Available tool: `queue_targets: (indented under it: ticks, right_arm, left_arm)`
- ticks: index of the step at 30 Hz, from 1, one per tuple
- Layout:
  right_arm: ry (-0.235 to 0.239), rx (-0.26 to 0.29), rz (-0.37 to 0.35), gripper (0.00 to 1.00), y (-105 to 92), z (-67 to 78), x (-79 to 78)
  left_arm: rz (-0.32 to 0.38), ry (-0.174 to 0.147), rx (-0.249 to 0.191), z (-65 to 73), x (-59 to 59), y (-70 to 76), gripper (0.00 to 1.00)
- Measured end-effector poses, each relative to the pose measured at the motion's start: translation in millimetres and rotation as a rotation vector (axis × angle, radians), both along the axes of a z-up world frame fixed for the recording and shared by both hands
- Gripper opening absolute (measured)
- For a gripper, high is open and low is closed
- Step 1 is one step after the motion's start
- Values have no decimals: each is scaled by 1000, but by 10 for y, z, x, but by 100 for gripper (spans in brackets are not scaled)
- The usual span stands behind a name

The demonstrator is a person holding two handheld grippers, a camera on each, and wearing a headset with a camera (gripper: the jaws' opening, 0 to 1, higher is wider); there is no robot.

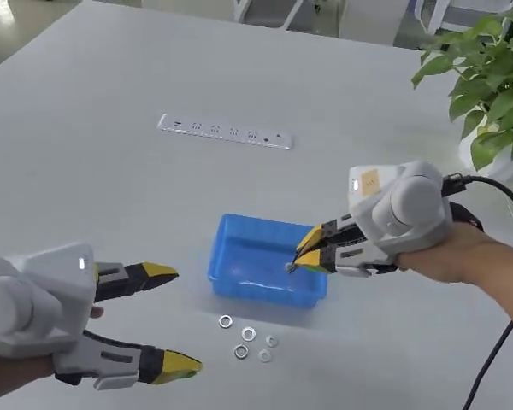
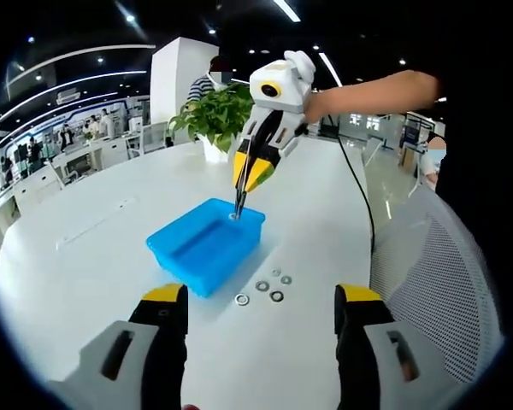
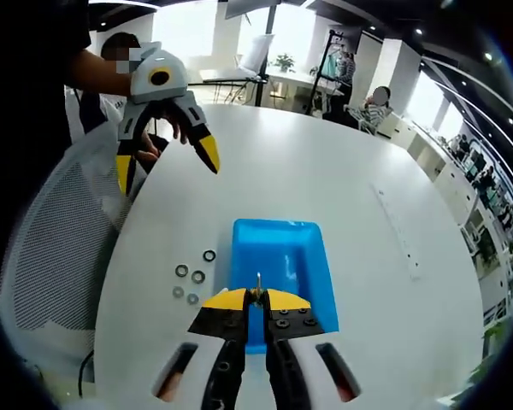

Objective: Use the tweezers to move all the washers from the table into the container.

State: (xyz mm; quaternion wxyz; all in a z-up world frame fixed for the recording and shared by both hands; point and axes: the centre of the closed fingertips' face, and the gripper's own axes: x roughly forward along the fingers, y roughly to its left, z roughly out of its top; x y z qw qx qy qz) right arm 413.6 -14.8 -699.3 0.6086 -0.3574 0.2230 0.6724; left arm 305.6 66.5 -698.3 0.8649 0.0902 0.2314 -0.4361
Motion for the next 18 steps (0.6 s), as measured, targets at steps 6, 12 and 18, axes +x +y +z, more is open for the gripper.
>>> queue_targets:
  ticks: [6, 12, 18]
  right_arm:
    - [3, -25, -3, 7, 8, -174, 96]
    - [2, -32, 1, 7, 53, -302, 153]
    - [10, -45, 4, 7, 95, -463, 181]
  left_arm:
    - [24, -9, 2, 27, 1, 69, 82]
    - [37, -4, 5, 15, -10, 133, 84]
    - [49, -7, 12, 1, -2, 184, 87]
